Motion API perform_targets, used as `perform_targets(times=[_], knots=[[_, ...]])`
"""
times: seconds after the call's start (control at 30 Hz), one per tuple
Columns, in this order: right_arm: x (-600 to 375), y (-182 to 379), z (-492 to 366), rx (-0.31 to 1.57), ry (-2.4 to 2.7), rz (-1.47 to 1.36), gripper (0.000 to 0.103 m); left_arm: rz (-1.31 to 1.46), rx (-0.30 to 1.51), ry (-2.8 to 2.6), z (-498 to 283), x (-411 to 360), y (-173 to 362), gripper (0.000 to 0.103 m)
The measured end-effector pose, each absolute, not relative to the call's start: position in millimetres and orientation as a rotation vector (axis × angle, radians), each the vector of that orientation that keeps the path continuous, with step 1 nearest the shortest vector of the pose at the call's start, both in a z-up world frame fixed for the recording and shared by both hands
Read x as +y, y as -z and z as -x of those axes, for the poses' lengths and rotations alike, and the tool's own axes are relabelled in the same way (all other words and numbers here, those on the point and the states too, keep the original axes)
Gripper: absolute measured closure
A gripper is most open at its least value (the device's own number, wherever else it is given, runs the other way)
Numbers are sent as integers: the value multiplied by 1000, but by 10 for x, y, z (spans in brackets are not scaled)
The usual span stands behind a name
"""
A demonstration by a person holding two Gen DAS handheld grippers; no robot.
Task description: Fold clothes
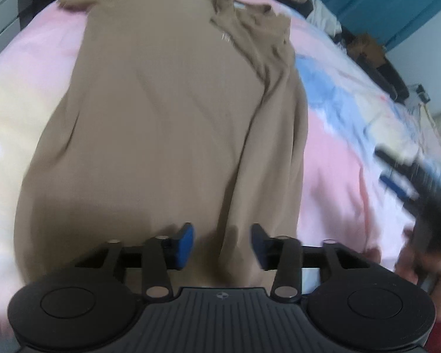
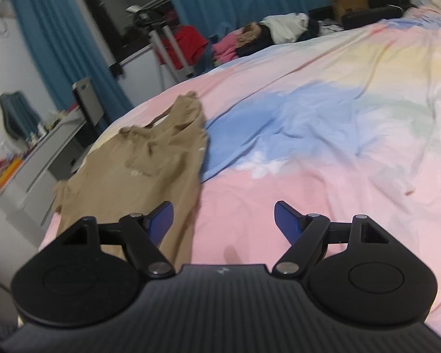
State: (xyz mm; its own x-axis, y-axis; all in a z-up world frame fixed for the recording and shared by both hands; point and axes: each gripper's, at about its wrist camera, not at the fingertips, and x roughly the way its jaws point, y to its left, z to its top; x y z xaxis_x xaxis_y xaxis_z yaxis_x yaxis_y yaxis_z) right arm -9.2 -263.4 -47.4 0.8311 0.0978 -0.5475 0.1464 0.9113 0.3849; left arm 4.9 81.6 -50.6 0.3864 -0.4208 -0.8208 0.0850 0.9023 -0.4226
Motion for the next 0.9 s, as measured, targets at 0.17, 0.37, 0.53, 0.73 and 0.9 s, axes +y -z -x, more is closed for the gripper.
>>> perform_targets(times=[0.17, 0.37, 0.53, 0.73, 0.9], knots=[[-2404, 539, -43, 618, -45, -371, 26, 466, 1085, 294, -847, 809, 504, 40], [-2186, 585, -243, 577, -73, -292, 26, 557, 999, 242, -1845, 490, 730, 38], [-2111, 694, -404, 600, -140, -300, 26, 550, 941, 208, -2463, 40, 987, 41], [-2144, 755, -465, 612, -151, -324, 26, 401, 903, 234, -2778, -250, 992, 99], [-2189, 793, -502, 616, -138, -353, 26, 131, 831, 147, -2890, -401, 844, 100]])
